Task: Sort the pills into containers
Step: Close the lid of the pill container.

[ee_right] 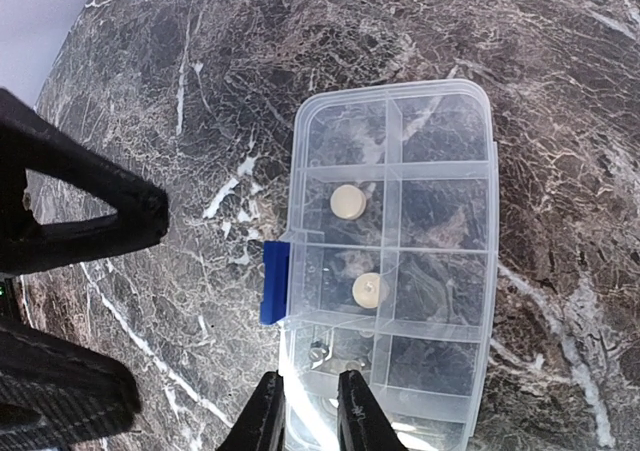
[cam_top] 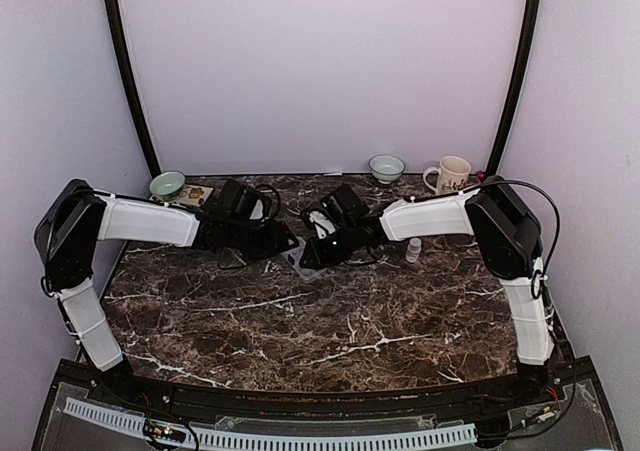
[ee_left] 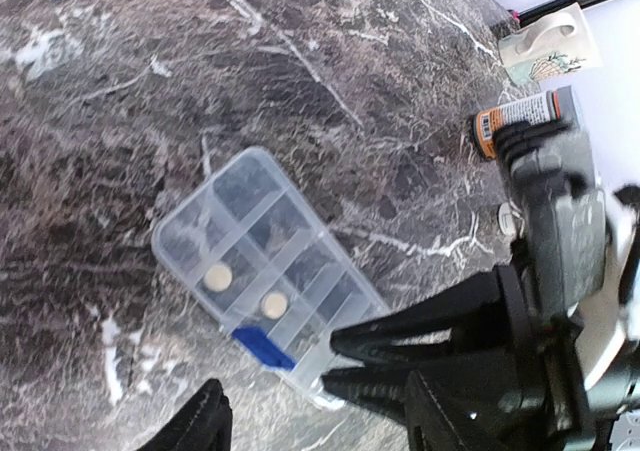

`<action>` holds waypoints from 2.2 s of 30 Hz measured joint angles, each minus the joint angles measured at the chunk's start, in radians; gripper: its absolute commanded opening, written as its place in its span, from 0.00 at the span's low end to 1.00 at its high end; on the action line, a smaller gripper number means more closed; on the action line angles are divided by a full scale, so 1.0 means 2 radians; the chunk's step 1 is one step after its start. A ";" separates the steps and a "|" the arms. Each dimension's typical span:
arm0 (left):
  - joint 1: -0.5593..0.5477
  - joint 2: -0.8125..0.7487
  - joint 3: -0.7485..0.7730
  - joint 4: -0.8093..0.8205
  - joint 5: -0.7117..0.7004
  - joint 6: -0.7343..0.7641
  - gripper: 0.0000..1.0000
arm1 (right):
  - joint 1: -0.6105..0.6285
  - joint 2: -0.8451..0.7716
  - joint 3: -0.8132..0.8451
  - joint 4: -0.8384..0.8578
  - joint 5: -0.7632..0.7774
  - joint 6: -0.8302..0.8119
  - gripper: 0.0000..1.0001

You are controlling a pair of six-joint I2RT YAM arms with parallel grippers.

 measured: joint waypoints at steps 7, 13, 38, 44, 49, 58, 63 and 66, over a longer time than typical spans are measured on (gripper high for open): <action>0.000 0.037 0.040 -0.043 -0.007 0.001 0.52 | 0.000 0.000 0.000 0.000 0.005 0.000 0.19; 0.000 0.048 0.044 -0.081 -0.018 0.001 0.51 | 0.000 0.000 0.000 0.000 0.005 0.001 0.18; 0.000 0.083 0.090 -0.115 -0.028 0.001 0.43 | 0.000 0.000 0.000 0.000 0.004 0.001 0.18; 0.000 0.087 0.104 -0.130 -0.032 0.003 0.28 | 0.000 0.000 0.000 0.000 0.003 0.001 0.18; 0.000 0.090 0.106 -0.148 -0.040 0.006 0.25 | 0.000 0.000 0.000 0.000 0.003 0.001 0.18; 0.001 0.095 0.100 -0.171 -0.042 0.006 0.24 | 0.000 0.000 0.000 0.000 0.000 0.001 0.18; 0.001 0.094 0.096 -0.169 -0.042 0.006 0.25 | 0.000 0.000 0.001 -0.002 0.000 0.001 0.18; 0.001 0.094 0.096 -0.169 -0.041 0.006 0.25 | 0.000 0.000 0.001 -0.002 0.000 0.001 0.18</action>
